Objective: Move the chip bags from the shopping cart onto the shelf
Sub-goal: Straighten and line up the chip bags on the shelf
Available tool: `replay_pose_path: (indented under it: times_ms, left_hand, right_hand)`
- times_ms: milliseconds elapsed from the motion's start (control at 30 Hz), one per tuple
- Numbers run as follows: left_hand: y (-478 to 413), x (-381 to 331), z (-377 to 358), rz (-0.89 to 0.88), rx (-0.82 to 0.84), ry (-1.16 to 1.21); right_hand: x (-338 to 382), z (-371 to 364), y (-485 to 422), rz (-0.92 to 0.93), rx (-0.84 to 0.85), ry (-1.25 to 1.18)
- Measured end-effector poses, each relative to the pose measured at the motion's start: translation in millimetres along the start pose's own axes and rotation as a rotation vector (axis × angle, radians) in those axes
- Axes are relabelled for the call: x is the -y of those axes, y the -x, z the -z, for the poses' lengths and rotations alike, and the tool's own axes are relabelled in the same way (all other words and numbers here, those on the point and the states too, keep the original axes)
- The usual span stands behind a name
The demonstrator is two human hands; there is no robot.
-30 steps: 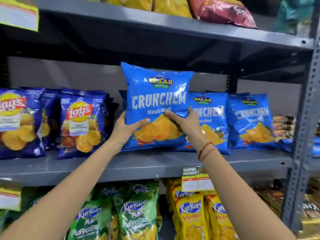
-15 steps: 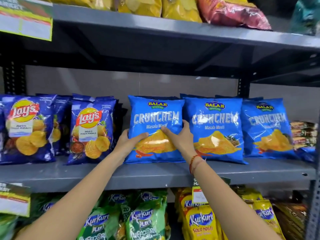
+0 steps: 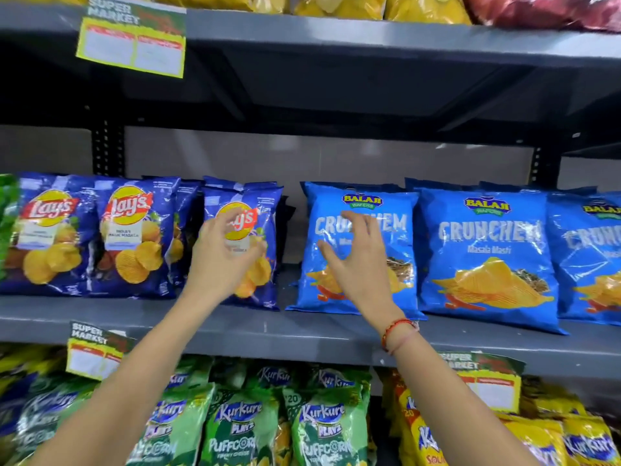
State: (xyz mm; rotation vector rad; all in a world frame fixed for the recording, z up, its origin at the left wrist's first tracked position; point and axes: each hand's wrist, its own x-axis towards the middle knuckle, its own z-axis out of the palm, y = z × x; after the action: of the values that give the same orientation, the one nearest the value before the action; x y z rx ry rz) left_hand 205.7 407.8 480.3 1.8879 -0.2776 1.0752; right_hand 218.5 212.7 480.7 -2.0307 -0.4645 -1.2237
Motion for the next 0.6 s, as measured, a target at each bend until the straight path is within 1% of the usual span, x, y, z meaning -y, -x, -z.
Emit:
replay_pose_path:
  times_ms: [67,133,200,300,333,400,533,600]
  left_hand:
    - [-10,19,21,0.074,0.047,-0.057]
    - [-16,36,36,0.201,0.161,-0.07]
    - [-14,46,43,0.323,0.312,-0.045]
    - [-6,53,46,0.44,0.523,-0.038]
    - [-4,55,45,0.447,0.554,-0.06]
    - [-3,62,44,0.44,0.559,-0.092]
    - [-6,63,45,0.452,0.516,-0.079]
    - [-8,63,46,0.42,0.481,-0.087]
  right_hand:
    - [15,-14,-1,-0.027,0.177,-0.096]
    - [28,-30,-1,-0.085,0.371,-0.136]
    - [35,-46,-1,-0.11,0.535,-0.111]
    - [39,-64,1,-0.155,0.693,-0.071]
    - [39,-68,1,-0.177,0.718,-0.065]
    - [36,-75,2,-0.229,0.72,-0.072]
    - [28,-86,1,-0.326,0.64,-0.175]
    - [28,-95,2,-0.332,0.607,-0.196]
